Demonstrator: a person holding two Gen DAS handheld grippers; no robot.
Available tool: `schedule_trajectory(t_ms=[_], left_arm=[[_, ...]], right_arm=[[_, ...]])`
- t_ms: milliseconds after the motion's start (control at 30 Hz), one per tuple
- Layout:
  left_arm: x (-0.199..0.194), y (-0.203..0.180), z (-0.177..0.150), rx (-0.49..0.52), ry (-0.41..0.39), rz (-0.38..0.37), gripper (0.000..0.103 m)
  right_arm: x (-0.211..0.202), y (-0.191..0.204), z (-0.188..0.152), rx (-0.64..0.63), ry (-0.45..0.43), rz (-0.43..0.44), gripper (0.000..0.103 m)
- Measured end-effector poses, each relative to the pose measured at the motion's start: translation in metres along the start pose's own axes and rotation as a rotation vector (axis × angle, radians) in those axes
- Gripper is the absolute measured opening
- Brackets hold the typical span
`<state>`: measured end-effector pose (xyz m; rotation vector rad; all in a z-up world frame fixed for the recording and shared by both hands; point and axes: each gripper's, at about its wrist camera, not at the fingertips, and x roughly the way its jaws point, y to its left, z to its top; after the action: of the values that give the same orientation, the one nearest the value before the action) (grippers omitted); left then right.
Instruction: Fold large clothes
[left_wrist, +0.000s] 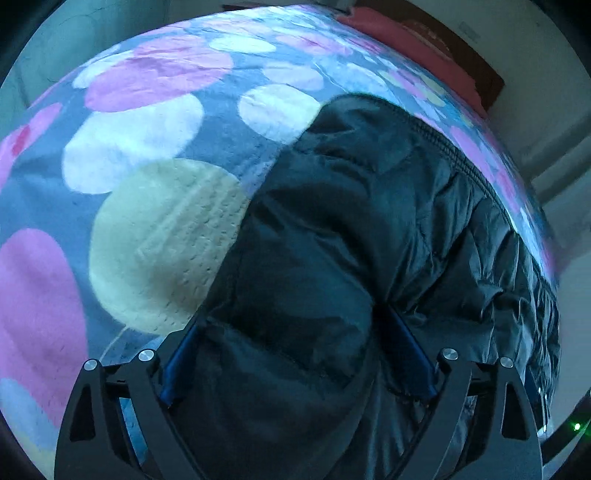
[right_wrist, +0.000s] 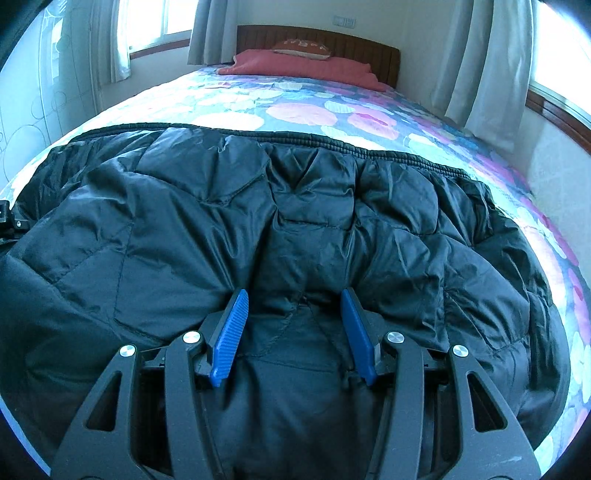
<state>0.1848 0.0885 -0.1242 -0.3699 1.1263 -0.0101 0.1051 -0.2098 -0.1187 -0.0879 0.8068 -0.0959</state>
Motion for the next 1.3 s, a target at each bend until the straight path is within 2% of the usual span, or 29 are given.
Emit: schedule_trajectory(t_ms=[67, 133, 167, 233, 267, 333, 400, 567, 767, 800, 833, 933, 1000, 1100, 1200, 1300], left_arm=[[0.0, -0.004, -0.001, 0.035, 0.003, 0.004, 0.089], [-0.004, -0.008, -0.003, 0.042, 0.003, -0.041, 0.065], [-0.006, -0.01, -0.005, 0.042, -0.004, -0.048, 0.061], [-0.01, -0.016, -0.009, 0.061, -0.017, -0.046, 0.045], [-0.013, -0.02, -0.012, 0.068, -0.029, -0.037, 0.042], [-0.021, -0.028, -0.016, 0.085, -0.055, -0.016, 0.027], [-0.031, -0.037, -0.019, 0.104, -0.087, 0.001, 0.022], [-0.076, -0.066, -0.026, 0.158, -0.199, 0.019, 0.019], [-0.124, -0.125, -0.034, 0.253, -0.276, -0.037, 0.018], [-0.128, -0.135, -0.036, 0.271, -0.284, -0.039, 0.018], [-0.135, -0.152, -0.04, 0.299, -0.301, -0.039, 0.018], [-0.146, -0.192, -0.051, 0.372, -0.339, -0.028, 0.018], [-0.147, -0.221, -0.057, 0.414, -0.351, -0.028, 0.018], [-0.146, -0.264, -0.069, 0.458, -0.35, -0.057, 0.018], [-0.133, -0.303, -0.083, 0.523, -0.345, -0.069, 0.018], [-0.106, -0.344, -0.104, 0.578, -0.31, -0.081, 0.018]], right_arm=[[-0.001, 0.0, 0.0, -0.001, -0.003, -0.001, 0.051], [-0.001, 0.0, -0.001, 0.0, -0.003, 0.0, 0.051], [-0.001, 0.0, -0.001, 0.0, -0.003, 0.0, 0.052], [-0.002, 0.001, -0.002, 0.001, -0.006, 0.0, 0.052], [-0.002, 0.001, -0.001, 0.001, -0.006, 0.0, 0.052], [-0.002, 0.001, -0.002, 0.0, -0.007, 0.0, 0.052], [-0.002, 0.0, -0.001, 0.0, -0.007, 0.0, 0.052], [-0.003, 0.0, 0.0, 0.004, -0.009, 0.003, 0.052], [-0.01, -0.013, 0.008, 0.042, -0.006, 0.045, 0.053], [-0.015, -0.021, 0.01, 0.059, -0.011, 0.047, 0.054], [-0.018, -0.027, 0.01, 0.07, -0.015, 0.046, 0.061], [-0.038, -0.074, 0.01, 0.144, -0.054, 0.01, 0.063], [-0.042, -0.088, 0.009, 0.159, -0.06, -0.008, 0.063], [-0.052, -0.132, 0.003, 0.212, -0.075, -0.058, 0.064], [-0.059, -0.173, -0.006, 0.26, -0.079, -0.11, 0.069], [-0.06, -0.211, -0.018, 0.304, -0.062, -0.157, 0.069]])
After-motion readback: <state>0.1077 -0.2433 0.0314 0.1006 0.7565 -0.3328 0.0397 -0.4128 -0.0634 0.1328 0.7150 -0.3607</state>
